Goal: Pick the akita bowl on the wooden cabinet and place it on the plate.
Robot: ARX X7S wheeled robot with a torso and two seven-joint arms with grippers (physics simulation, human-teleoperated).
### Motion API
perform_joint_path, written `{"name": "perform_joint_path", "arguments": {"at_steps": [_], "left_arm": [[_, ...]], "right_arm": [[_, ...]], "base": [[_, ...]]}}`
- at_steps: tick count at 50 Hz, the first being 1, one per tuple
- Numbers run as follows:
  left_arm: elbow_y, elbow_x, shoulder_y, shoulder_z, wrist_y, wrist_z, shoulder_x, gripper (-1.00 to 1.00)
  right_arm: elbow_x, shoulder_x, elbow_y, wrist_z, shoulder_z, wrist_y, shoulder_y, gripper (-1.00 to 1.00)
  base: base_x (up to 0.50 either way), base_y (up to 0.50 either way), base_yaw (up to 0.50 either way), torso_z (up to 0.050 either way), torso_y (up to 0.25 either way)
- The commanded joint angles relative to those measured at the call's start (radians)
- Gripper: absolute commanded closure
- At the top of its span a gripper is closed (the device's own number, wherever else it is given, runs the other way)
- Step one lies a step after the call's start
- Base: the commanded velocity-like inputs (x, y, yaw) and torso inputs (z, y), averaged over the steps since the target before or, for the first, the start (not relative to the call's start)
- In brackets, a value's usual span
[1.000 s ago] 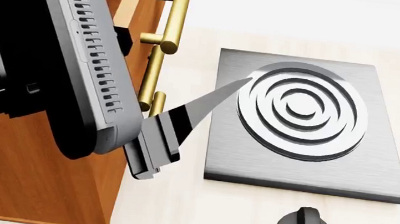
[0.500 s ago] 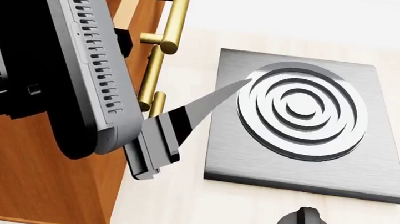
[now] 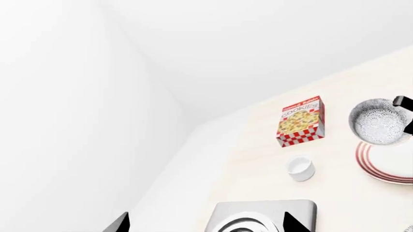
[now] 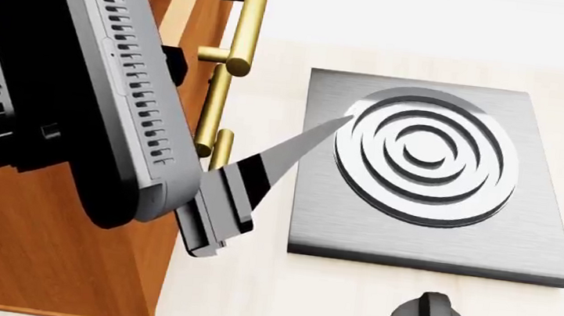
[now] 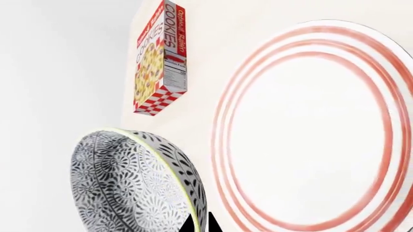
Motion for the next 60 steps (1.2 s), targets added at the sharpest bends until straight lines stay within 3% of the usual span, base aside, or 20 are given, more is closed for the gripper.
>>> {"name": "perform_joint_path", "arguments": {"at_steps": [1, 60], "left_arm": [[-0.003, 0.002, 0.006, -0.003, 0.001, 0.001, 0.002, -1.00], [-0.014, 0.020, 0.036, -0.012, 0.002, 0.008, 0.007, -1.00]], "right_arm": [[-0.013, -0.007, 0.022, -0.020, 0.005, 0.016, 0.005, 1.00], [0.070, -0.064, 0.220, -0.137, 0.038, 0.061, 0.007, 1.00]], "base": [[0.00, 0.00, 0.00, 0.000, 0.000], [0.00, 0.00, 0.00, 0.000, 0.000]]}}
